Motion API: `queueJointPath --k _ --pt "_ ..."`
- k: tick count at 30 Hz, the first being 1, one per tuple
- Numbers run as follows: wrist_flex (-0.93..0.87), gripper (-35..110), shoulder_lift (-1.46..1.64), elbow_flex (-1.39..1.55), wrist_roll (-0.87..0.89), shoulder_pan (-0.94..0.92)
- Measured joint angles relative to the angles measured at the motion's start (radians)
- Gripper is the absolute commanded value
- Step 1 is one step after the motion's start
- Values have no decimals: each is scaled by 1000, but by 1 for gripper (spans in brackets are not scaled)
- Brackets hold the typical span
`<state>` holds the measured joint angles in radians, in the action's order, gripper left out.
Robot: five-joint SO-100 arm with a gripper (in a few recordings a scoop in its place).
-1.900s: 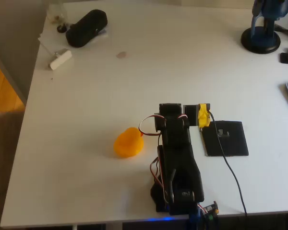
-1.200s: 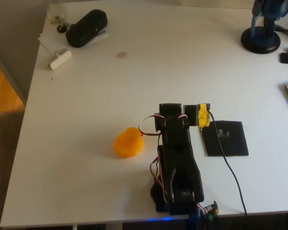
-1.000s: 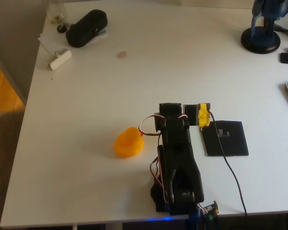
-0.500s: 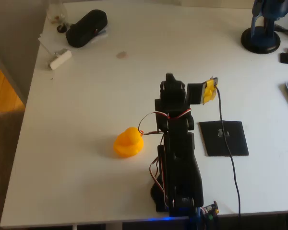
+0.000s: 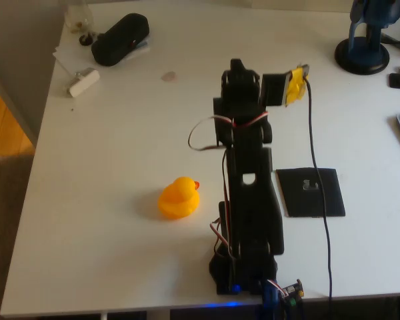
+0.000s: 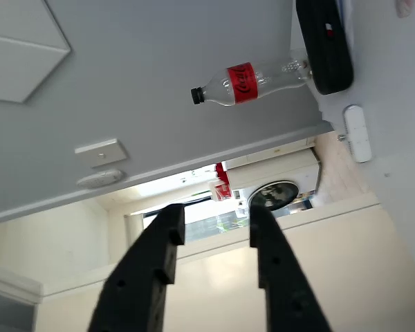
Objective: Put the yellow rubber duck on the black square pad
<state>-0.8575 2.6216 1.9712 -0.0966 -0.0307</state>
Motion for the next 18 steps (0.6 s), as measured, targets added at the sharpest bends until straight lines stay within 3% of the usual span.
queueJointPath --k 12,18 --pt "-6 11 -420 -239 0 -101" --pt "-135 11 -538 -244 0 -132"
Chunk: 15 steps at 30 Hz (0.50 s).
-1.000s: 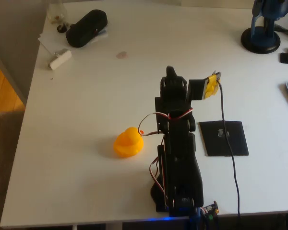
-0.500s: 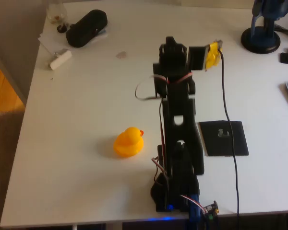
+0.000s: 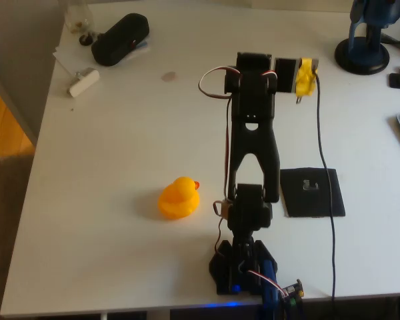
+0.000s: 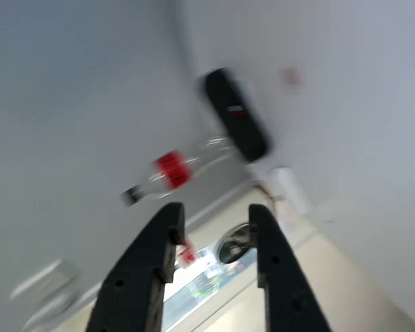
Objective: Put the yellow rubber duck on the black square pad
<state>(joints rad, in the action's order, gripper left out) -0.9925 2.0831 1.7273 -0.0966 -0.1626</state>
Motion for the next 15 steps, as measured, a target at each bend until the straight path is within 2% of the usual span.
queueJointPath --k 5,15 --pt "-104 11 -9 -2 -15 61" --pt "-413 11 -9 -2 -230 460"
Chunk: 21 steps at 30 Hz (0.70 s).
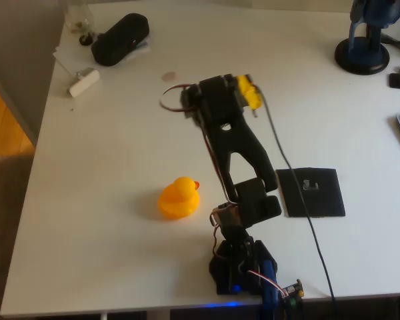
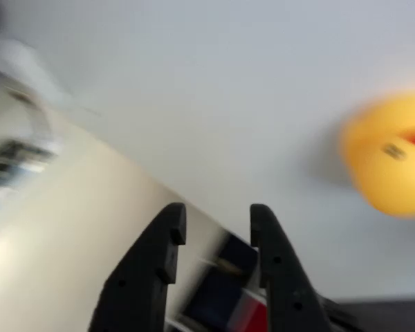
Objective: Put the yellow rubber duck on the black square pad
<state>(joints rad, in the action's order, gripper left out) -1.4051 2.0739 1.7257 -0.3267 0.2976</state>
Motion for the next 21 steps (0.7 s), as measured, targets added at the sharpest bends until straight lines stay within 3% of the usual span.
queueJointPath --k 12,21 --pt "-284 11 11 -9 -133 239" --pt "-376 11 153 -17 -135 276"
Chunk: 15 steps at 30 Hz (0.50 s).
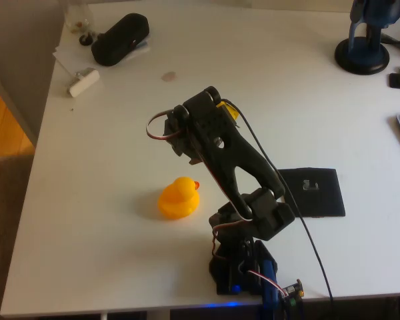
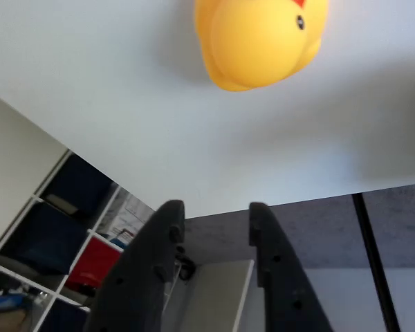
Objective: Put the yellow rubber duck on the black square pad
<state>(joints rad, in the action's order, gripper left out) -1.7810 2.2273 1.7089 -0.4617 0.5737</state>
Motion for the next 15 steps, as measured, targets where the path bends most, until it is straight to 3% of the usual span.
queueJointPath --k 15 --pt "-25 11 -2 0 -52 18"
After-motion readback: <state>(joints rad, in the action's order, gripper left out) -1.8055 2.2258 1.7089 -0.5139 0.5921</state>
